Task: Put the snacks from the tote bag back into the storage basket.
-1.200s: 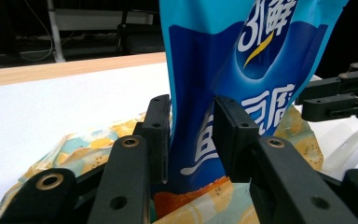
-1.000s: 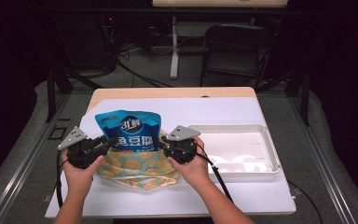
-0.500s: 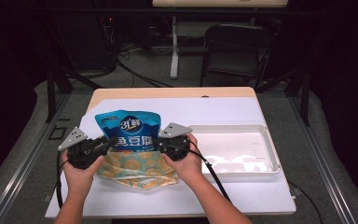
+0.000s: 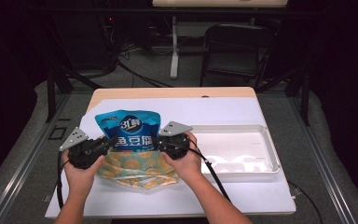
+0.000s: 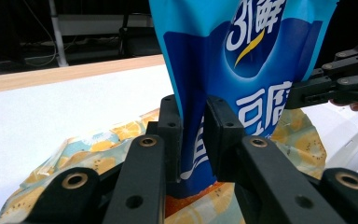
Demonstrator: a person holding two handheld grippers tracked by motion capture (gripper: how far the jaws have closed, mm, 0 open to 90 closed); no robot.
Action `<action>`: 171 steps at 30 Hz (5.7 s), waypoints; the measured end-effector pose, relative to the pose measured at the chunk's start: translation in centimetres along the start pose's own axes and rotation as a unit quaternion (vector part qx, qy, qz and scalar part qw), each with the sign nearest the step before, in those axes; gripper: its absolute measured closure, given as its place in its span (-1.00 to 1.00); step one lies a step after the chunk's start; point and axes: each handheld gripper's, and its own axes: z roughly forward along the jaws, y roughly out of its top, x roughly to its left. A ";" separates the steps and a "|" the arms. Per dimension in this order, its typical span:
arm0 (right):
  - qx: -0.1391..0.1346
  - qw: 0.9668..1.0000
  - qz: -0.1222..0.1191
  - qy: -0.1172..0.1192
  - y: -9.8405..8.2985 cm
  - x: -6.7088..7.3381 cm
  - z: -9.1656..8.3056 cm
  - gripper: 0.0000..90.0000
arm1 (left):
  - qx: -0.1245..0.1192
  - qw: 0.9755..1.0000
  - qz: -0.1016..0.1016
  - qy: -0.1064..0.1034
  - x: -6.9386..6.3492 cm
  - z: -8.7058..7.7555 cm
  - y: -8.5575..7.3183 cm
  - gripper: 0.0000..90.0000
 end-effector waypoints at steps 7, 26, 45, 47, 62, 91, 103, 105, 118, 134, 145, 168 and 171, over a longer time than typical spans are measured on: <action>-0.001 1.000 -0.005 -0.001 0.1 0.2 -0.1 0.95 | -0.002 1.000 0.008 0.010 -0.2 0.0 0.0 0.79; -0.004 1.000 -0.018 -0.002 1.0 0.4 -0.3 1.00 | -0.011 0.999 0.021 0.022 -0.2 0.1 0.6 0.89; -0.026 0.999 -0.038 -0.014 3.3 0.8 -1.8 1.00 | -0.042 0.999 0.028 0.012 -0.5 -0.8 3.2 0.89; -0.027 0.999 -0.040 -0.015 3.6 0.7 -2.0 1.00 | -0.048 0.998 0.026 0.010 -0.4 -0.8 3.4 0.89; -0.049 0.997 -0.043 -0.029 5.8 0.7 -3.3 1.00 | -0.068 0.997 0.025 -0.002 -0.4 -1.2 5.6 0.90; -0.090 0.993 -0.075 -0.031 9.1 2.7 -6.9 1.00 | -0.119 0.992 0.041 -0.017 -2.0 -4.2 7.8 0.92; -0.096 0.993 -0.070 -0.028 8.6 2.8 -7.7 1.00 | -0.116 0.992 0.048 -0.026 -2.6 -4.5 7.9 0.92; -0.098 0.992 -0.071 -0.027 8.5 2.9 -7.8 1.00 | -0.116 0.992 0.049 -0.026 -2.7 -4.5 8.0 0.91; -0.121 0.990 -0.064 -0.021 7.5 2.7 -9.2 1.00 | -0.115 0.990 0.070 -0.032 -4.2 -4.7 8.2 0.92; -0.149 0.988 -0.050 -0.009 5.1 2.6 -11.5 1.00 | -0.104 0.989 0.092 -0.040 -6.6 -4.5 7.9 0.92; -0.153 0.987 -0.054 -0.011 3.5 2.2 -13.4 1.00 | -0.096 0.989 0.099 -0.055 -8.6 -3.6 7.4 0.92; -0.169 0.985 -0.045 -0.005 2.4 0.1 -15.5 1.00 | -0.083 0.990 0.107 -0.047 -11.4 -1.8 8.6 0.92; -0.174 0.984 -0.039 -0.007 2.4 -0.3 -15.9 1.00 | -0.085 0.989 0.108 -0.050 -11.7 -1.5 9.0 0.92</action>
